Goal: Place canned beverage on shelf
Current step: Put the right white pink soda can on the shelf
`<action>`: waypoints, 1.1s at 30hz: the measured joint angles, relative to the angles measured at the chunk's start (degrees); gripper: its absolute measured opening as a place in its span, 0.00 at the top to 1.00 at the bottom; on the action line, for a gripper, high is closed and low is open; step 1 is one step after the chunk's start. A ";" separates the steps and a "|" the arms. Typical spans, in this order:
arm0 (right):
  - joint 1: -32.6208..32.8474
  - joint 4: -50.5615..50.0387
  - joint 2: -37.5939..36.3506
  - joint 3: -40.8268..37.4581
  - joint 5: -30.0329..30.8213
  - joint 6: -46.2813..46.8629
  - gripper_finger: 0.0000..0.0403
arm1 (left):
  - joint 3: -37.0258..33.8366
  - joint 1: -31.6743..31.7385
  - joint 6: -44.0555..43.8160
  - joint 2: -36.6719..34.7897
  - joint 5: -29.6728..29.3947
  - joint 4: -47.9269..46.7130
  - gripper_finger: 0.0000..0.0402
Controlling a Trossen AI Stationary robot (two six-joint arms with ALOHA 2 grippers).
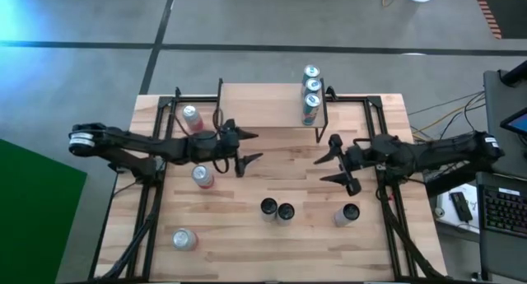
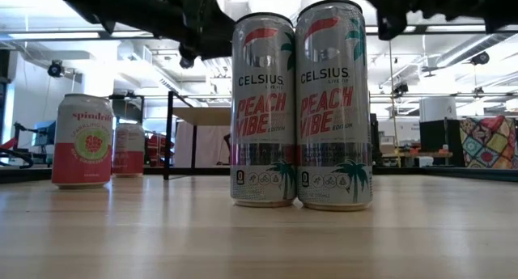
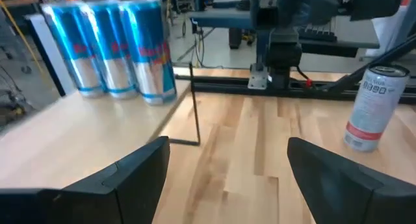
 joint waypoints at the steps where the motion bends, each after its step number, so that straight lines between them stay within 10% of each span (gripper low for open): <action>1: 0.12 -4.47 0.85 2.71 0.95 -0.43 0.41 | 0.56 -0.01 -1.00 0.88 0.00 0.06 0.26; 14: 2.29 -69.59 10.13 33.23 17.70 15.84 0.41 | 4.68 -0.48 -2.57 6.63 0.45 -0.66 0.26; 33: 36.30 -96.03 29.47 48.56 31.13 48.60 0.41 | 4.70 -0.48 -0.73 6.25 0.46 -1.54 0.26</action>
